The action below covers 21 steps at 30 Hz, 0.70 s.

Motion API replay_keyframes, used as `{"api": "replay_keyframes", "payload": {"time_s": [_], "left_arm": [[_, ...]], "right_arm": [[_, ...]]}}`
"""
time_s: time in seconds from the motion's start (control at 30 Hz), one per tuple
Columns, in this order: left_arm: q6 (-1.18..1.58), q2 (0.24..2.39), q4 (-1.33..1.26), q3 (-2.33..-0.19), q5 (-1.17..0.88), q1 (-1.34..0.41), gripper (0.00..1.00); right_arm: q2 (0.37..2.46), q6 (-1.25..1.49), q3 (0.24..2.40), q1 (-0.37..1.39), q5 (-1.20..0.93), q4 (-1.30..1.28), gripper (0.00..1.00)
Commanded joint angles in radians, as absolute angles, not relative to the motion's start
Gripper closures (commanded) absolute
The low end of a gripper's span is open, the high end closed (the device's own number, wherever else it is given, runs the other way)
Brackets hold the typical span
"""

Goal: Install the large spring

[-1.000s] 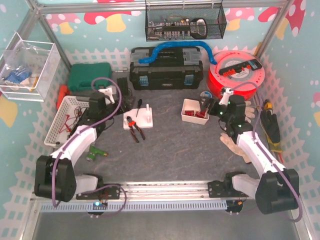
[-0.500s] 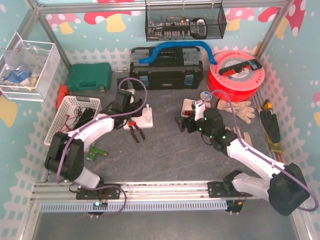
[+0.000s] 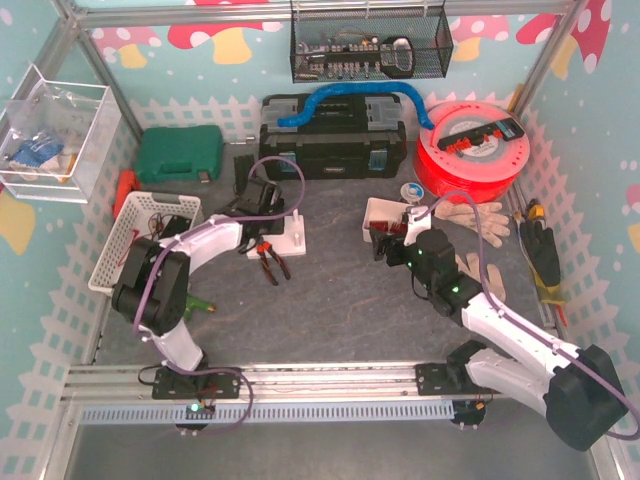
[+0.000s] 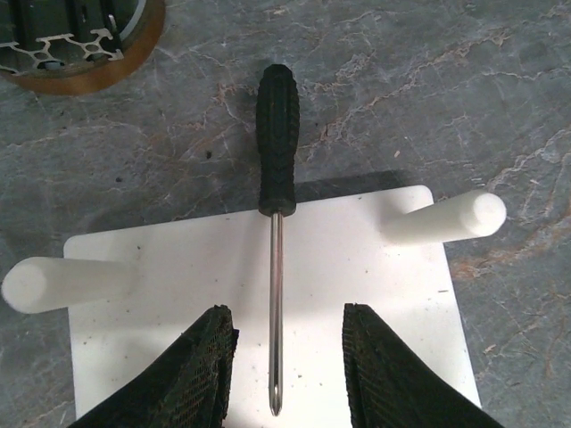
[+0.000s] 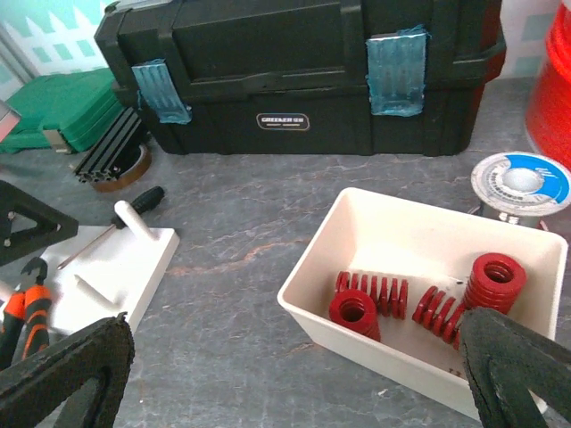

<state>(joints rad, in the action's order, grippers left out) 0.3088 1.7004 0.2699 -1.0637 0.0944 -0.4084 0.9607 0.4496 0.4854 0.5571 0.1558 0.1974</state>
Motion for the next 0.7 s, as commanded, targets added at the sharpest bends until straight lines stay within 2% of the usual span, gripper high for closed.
{"api": "replay_keyframes", "payload": {"time_s": [0.0,0.67], "left_arm": [[0.289,1.742,0.302,-1.106,0.097,-0.413,0.62],[0.291,1.837,0.341,-1.157,0.088,-0.413,0.71]], "right_arm": [[0.951,0.463,0.466,0.561,0.222,0.224,0.01],[0.958,0.464,0.466,0.562,0.252,0.222,0.01]]}}
